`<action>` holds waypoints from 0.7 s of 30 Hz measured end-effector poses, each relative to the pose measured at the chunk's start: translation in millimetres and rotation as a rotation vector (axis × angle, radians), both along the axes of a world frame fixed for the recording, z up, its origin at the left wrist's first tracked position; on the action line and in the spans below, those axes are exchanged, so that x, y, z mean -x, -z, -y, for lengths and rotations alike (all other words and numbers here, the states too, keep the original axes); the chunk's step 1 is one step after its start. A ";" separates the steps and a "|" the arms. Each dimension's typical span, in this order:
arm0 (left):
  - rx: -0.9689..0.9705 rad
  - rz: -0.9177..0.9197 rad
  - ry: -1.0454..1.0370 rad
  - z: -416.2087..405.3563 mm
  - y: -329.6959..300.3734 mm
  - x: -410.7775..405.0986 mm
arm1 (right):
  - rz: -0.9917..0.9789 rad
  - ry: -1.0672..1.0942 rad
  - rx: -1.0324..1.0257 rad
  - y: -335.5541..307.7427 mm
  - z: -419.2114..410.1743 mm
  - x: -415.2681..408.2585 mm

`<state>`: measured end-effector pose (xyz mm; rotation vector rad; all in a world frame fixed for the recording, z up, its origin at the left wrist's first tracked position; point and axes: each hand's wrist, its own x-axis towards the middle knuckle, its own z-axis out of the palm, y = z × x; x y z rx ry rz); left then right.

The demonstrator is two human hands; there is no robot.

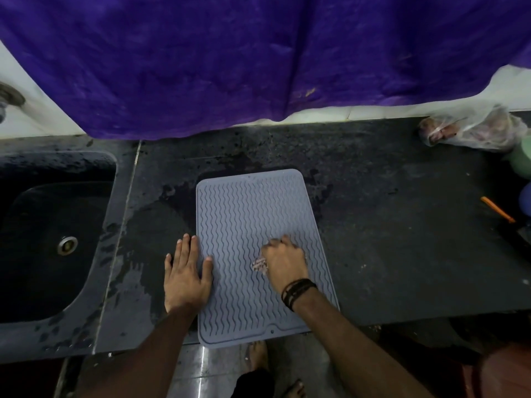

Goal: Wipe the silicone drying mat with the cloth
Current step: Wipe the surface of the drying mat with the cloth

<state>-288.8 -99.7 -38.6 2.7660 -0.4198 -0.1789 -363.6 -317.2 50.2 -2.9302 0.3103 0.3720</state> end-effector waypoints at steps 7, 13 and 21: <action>-0.012 -0.014 0.007 1.0 0.6 -1.1 | -0.047 -0.071 -0.036 6.4 -3.1 27.4; -0.037 -0.029 0.014 2.7 -2.0 1.7 | 0.041 -0.027 -0.028 -7.3 12.8 -7.4; -0.050 -0.067 0.076 9.3 -5.9 -32.3 | -0.005 -0.018 0.004 0.4 15.8 -43.8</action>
